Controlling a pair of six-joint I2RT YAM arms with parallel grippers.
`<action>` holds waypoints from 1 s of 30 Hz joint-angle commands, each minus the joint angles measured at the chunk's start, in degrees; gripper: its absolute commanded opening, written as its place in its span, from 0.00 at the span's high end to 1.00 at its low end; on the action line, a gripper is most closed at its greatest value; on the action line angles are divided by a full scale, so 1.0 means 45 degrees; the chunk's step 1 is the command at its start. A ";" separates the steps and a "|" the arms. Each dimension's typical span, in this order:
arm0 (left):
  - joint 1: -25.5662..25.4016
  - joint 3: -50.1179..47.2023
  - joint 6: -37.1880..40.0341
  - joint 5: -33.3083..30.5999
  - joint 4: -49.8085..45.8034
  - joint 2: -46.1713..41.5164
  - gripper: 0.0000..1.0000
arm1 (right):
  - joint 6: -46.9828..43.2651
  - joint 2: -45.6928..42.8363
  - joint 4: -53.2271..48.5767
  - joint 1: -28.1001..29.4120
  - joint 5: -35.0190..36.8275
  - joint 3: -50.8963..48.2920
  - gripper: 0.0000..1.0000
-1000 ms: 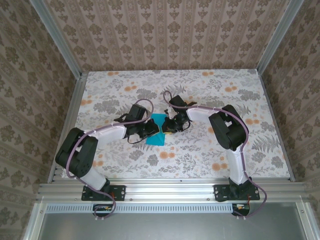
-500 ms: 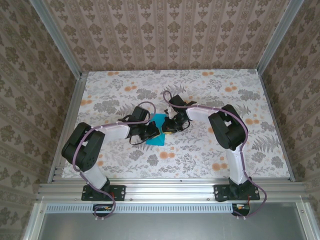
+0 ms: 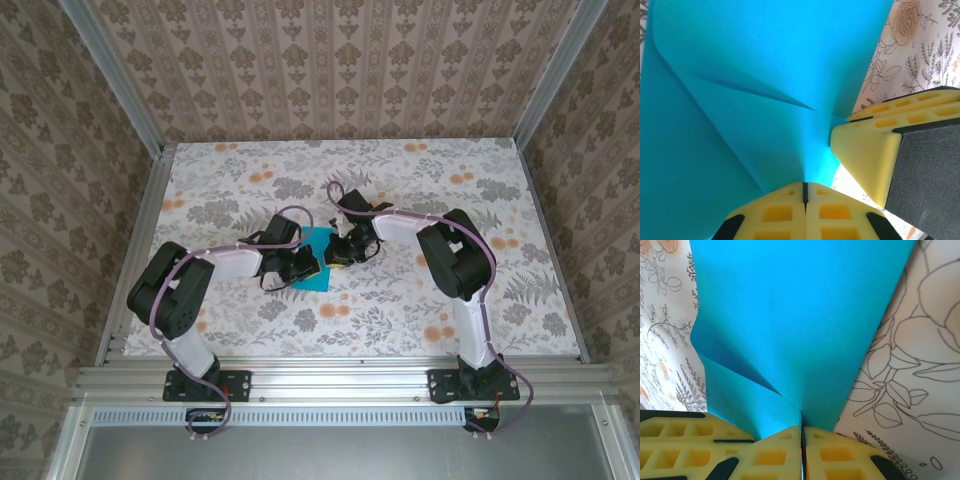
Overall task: Fold a paper plane with a square sheet of paper (pick it up from the middle)
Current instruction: Fold the triangle a second time at the center of the table.
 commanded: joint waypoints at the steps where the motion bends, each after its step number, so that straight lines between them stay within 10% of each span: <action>1: -0.0112 0.0281 -0.0083 -0.0024 -0.0067 0.0216 0.95 | 0.0228 0.0729 -0.0940 -0.0054 0.1036 -0.0031 0.90; 18: -0.0170 -0.1604 -0.0208 -0.0246 0.0459 -0.1763 0.78 | 0.0170 0.0652 -0.0862 -0.0166 0.0615 0.0095 0.91; 30: -0.0219 -0.1156 0.0313 -0.0700 -0.1376 -0.1079 0.94 | -0.0250 0.0190 -0.0759 -0.0152 0.0483 0.0315 0.91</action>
